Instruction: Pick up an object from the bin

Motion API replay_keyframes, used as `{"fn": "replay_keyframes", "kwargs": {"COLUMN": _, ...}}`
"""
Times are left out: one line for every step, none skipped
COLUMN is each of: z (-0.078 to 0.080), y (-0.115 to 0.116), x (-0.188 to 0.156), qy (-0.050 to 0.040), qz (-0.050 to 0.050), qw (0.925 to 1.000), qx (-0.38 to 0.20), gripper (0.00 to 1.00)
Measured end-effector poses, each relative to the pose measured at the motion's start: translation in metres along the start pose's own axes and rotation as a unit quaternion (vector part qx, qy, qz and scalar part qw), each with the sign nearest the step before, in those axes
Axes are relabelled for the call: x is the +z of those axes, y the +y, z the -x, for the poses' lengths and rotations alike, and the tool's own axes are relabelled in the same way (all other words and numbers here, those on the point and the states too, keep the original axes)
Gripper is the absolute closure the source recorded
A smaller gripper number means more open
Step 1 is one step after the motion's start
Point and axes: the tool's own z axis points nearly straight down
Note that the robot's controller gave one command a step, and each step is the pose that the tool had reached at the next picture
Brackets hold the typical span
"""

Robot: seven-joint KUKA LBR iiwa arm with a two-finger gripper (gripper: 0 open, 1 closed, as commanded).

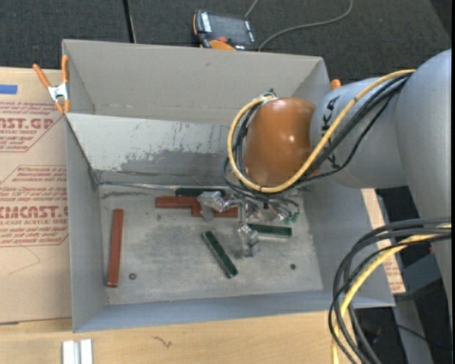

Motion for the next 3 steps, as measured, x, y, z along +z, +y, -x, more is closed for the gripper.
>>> {"fn": "replay_keyframes", "kwargs": {"z": 0.016, "y": 0.039, "x": -0.061, "qy": -0.0030, "qz": -0.002, "qw": 0.9929, "qx": -0.119, "gripper": 0.00}}
{"fn": "replay_keyframes", "kwargs": {"z": 0.002, "y": -0.027, "x": -0.013, "qy": 0.0004, "qz": -0.001, "qw": 0.9852, "qx": -0.171, "gripper": 0.00}}
{"fn": "replay_keyframes", "kwargs": {"z": -0.038, "y": -0.041, "x": -0.002, "qy": 0.0005, "qz": 0.000, "qw": 0.9455, "qx": -0.326, "gripper": 0.00}}
